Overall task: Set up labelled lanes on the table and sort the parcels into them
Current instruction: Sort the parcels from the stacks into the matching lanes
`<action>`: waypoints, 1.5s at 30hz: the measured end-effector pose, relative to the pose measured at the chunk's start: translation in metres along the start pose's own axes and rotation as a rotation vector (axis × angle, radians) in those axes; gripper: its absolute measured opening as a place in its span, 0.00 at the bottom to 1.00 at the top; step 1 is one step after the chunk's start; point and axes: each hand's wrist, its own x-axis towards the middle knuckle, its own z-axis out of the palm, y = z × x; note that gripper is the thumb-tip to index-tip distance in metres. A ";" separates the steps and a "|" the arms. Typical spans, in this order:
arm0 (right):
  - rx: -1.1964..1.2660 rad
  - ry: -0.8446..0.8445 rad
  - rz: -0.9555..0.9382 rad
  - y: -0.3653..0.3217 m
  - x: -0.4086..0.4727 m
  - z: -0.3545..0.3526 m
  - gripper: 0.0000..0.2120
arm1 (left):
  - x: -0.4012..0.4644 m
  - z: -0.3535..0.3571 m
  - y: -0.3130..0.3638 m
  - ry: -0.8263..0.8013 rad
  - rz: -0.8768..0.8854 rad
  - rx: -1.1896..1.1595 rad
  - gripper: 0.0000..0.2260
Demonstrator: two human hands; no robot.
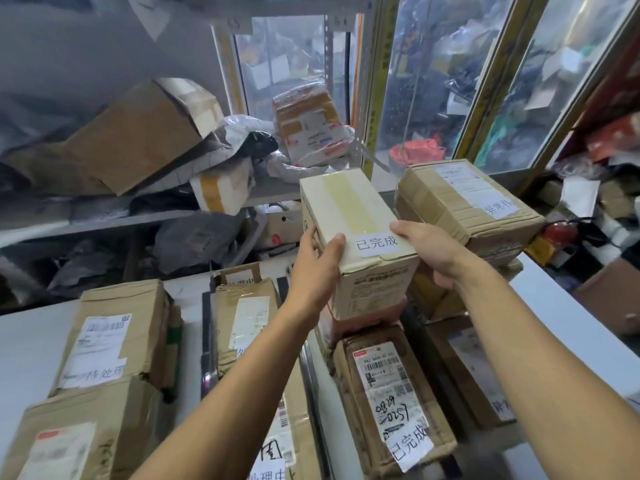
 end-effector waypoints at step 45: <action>-0.623 -0.419 -0.882 -0.076 -0.177 0.591 0.25 | -0.270 -0.525 -0.018 0.881 0.104 0.526 0.16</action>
